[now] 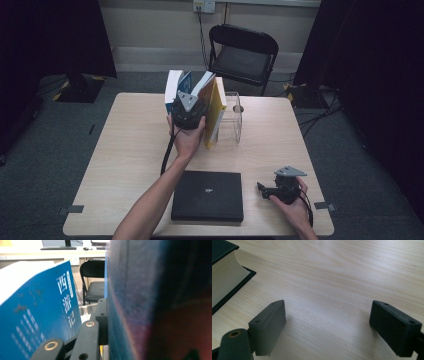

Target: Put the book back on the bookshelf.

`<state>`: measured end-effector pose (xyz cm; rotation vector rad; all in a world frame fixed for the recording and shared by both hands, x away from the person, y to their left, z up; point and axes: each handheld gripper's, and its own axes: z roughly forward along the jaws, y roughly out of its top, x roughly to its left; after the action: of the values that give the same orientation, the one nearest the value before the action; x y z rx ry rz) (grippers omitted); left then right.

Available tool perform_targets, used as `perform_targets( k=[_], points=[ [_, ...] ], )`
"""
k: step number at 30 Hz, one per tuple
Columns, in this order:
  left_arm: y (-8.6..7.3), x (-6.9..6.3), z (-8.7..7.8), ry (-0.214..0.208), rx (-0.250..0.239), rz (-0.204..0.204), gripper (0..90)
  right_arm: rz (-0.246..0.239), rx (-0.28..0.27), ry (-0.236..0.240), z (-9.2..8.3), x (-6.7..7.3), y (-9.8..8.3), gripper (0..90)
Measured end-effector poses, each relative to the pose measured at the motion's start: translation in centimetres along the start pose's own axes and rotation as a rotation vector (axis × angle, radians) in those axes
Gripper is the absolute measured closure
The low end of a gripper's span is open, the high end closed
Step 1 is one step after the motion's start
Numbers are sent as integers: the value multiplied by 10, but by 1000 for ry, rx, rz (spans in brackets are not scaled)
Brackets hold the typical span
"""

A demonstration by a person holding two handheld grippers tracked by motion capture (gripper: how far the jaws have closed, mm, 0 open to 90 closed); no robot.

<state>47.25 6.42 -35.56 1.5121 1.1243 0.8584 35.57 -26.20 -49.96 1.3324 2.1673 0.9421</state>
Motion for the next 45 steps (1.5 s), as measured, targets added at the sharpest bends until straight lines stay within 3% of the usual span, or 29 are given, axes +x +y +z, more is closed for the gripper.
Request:
perform_targets(
  k=[9,18,21,23,25,26,27,35,37,39,41,42,45],
  points=[
    [-13,5,-1,-23,19,3,740,0,0,0,0,0,0,133],
    [-24,8,-22,-75,58,14,731,0,0,0,0,0,0,133],
    [-25,9,-26,-77,66,29,723,0,-1,-1,0,0,0,134],
    [-25,12,-29,-92,72,3,710,1,-1,-2,0,0,0,134],
    [-24,11,-32,-99,90,27,694,1,-1,-2,0,0,0,134],
    [-24,12,-33,-113,95,20,676,0,-1,-3,0,0,0,134],
    [-22,13,-34,-125,125,26,669,0,-1,-3,0,0,0,134],
    [-8,17,-41,-173,214,7,624,5,-1,-7,0,1,0,134],
    [1,18,-42,-180,275,26,617,5,-1,-7,0,1,0,134],
    [8,18,-44,-184,302,45,619,5,-1,-7,0,1,0,134],
    [18,19,-42,-210,385,19,595,5,-1,-7,0,1,0,134],
    [23,19,-41,-226,441,30,574,6,-1,-7,0,1,0,134],
    [40,20,-39,-228,528,67,590,7,-1,-8,0,2,0,134]
  ],
)
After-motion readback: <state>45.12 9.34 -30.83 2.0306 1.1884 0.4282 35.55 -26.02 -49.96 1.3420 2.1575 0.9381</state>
